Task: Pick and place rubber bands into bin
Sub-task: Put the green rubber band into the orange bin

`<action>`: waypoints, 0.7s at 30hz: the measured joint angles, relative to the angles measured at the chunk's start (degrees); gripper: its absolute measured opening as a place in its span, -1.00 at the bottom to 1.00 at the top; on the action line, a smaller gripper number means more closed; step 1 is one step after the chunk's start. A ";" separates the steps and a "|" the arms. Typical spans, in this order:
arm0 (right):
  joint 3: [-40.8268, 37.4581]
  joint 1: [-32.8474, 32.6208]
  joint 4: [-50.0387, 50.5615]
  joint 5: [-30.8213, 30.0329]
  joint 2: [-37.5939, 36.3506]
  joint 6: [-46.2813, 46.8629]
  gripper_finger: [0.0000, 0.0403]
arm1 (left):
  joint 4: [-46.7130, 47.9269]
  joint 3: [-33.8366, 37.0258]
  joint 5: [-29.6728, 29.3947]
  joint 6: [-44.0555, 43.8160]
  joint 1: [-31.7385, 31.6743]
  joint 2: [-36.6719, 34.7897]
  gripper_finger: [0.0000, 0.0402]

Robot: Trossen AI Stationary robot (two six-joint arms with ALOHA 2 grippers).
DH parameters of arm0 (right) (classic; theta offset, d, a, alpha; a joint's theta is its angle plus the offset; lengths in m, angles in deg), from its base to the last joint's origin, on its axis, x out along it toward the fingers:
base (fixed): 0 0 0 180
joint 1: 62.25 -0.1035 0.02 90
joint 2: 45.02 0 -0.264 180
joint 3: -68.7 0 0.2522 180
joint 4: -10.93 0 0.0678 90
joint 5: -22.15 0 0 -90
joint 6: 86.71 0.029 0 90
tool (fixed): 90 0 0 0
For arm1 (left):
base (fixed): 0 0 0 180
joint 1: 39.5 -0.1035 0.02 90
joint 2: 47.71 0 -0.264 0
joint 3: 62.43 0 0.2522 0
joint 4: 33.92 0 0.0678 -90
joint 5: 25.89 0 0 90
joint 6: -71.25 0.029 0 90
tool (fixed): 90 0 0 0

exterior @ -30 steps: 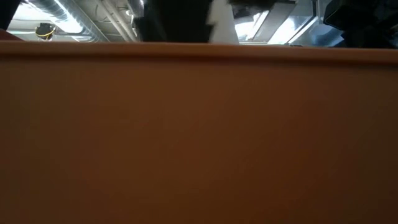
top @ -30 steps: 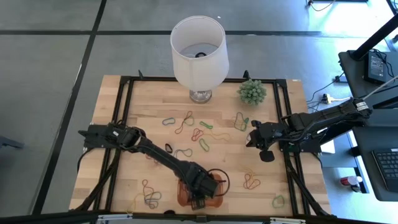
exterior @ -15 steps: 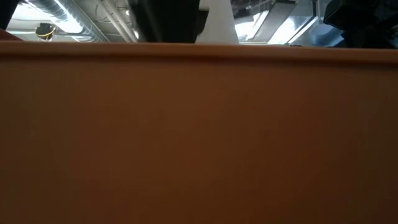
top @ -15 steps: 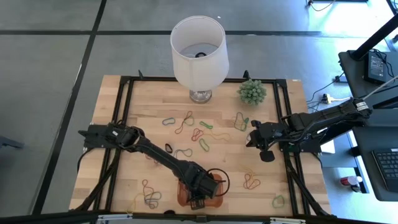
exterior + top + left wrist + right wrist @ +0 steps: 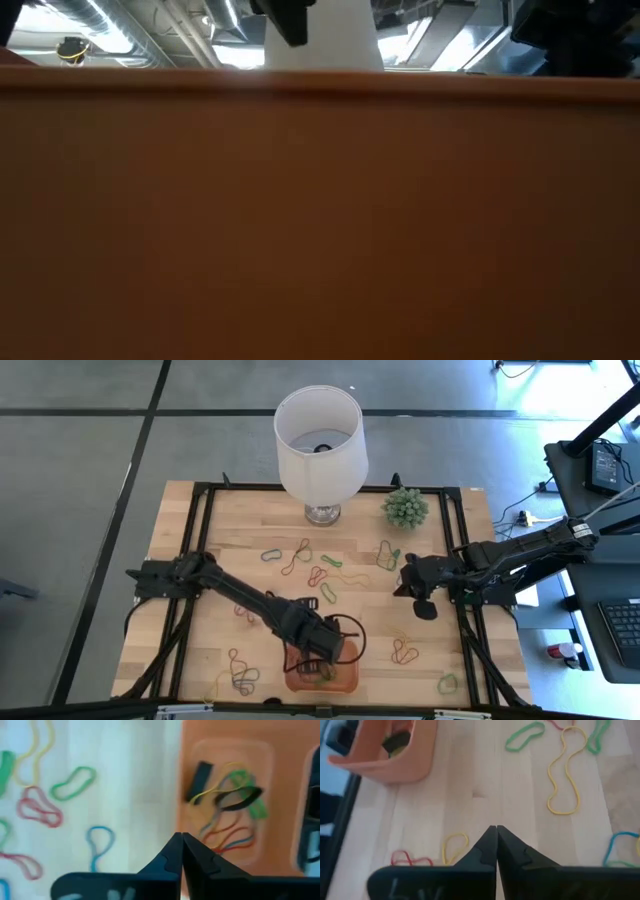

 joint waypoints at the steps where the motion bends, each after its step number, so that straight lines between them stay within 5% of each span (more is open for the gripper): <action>1: 0.00 0.00 -0.65 0.00 0.02 1.55 -0.97 | 0.23 0.02 -0.01 0.86 -0.43 -0.10 -0.99; 10: 0.00 0.00 -17.76 -2.35 4.51 3.89 -0.94 | 3.12 4.41 -1.60 10.47 -4.53 -3.52 -0.99; 21: 6.46 0.89 -24.90 -6.04 23.70 2.79 -0.38 | -25.06 42.61 -1.13 14.37 -9.43 -31.70 -0.99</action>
